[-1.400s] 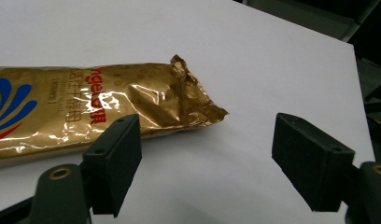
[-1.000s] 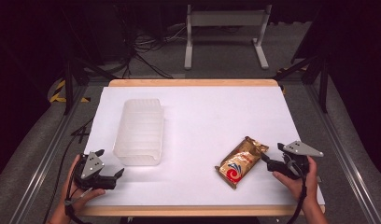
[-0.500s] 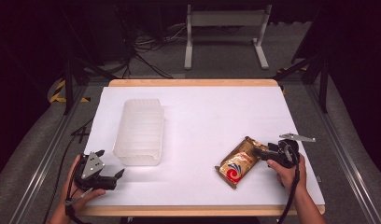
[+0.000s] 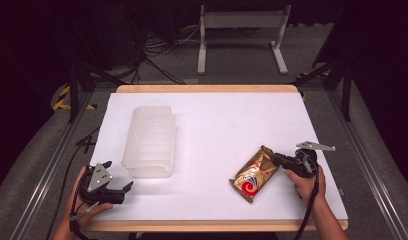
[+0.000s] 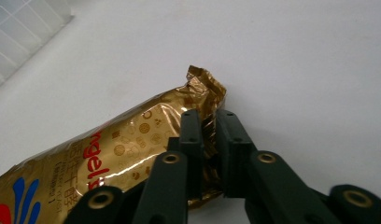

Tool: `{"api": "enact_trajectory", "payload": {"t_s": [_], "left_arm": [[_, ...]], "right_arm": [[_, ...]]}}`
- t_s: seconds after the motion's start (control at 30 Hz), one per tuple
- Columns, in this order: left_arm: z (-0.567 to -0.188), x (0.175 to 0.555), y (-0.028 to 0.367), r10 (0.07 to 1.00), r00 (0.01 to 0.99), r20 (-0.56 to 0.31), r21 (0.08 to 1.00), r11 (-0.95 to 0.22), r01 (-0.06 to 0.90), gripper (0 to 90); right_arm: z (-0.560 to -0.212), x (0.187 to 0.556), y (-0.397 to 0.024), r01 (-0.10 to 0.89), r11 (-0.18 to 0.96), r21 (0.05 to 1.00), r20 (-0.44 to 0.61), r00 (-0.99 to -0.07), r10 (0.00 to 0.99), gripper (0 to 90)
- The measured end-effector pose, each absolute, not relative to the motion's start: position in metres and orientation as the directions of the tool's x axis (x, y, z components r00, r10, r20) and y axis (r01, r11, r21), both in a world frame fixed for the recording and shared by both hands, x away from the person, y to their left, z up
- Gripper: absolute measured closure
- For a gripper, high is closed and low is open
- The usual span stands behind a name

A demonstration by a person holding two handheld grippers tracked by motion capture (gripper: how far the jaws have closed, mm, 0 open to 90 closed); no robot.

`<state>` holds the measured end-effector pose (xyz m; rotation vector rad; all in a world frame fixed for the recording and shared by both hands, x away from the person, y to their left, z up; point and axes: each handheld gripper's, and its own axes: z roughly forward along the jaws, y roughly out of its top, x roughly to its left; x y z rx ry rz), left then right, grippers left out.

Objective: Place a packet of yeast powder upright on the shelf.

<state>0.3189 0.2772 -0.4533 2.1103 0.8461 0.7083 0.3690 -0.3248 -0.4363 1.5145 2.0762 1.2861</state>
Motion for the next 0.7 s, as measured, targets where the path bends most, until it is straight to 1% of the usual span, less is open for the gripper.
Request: {"api": "enact_trajectory", "payload": {"t_s": [0.17, 0.37, 0.4, 0.53, 0.7], "left_arm": [[-0.453, 0.319, 0.278, 0.750, 0.627, 0.212, 0.794, -0.507, 0.337, 3.8], [-0.453, 0.319, 0.278, 0.749, 0.627, 0.214, 0.794, -0.507, 0.336, 3.7], [-0.453, 0.319, 0.278, 0.750, 0.627, 0.213, 0.794, -0.507, 0.337, 3.7], [-0.453, 0.319, 0.278, 0.751, 0.623, 0.218, 0.790, -0.511, 0.339, 3.7], [-0.453, 0.318, 0.279, 0.752, 0.624, 0.211, 0.795, -0.504, 0.338, 3.7]], "right_arm": [[-0.426, 0.362, -0.323, 0.569, 0.064, 0.820, 0.244, -0.447, 0.861, 86.8], [-0.412, 0.356, -0.320, 0.514, 0.076, 0.855, 0.216, -0.484, 0.848, 87.8], [-0.408, 0.355, -0.318, 0.495, 0.090, 0.864, 0.197, -0.498, 0.844, 88.0], [-0.393, 0.352, -0.314, 0.456, 0.092, 0.885, 0.192, -0.538, 0.821, 88.3], [-0.371, 0.345, -0.302, 0.401, 0.126, 0.907, 0.149, -0.586, 0.796, 88.5]]}}
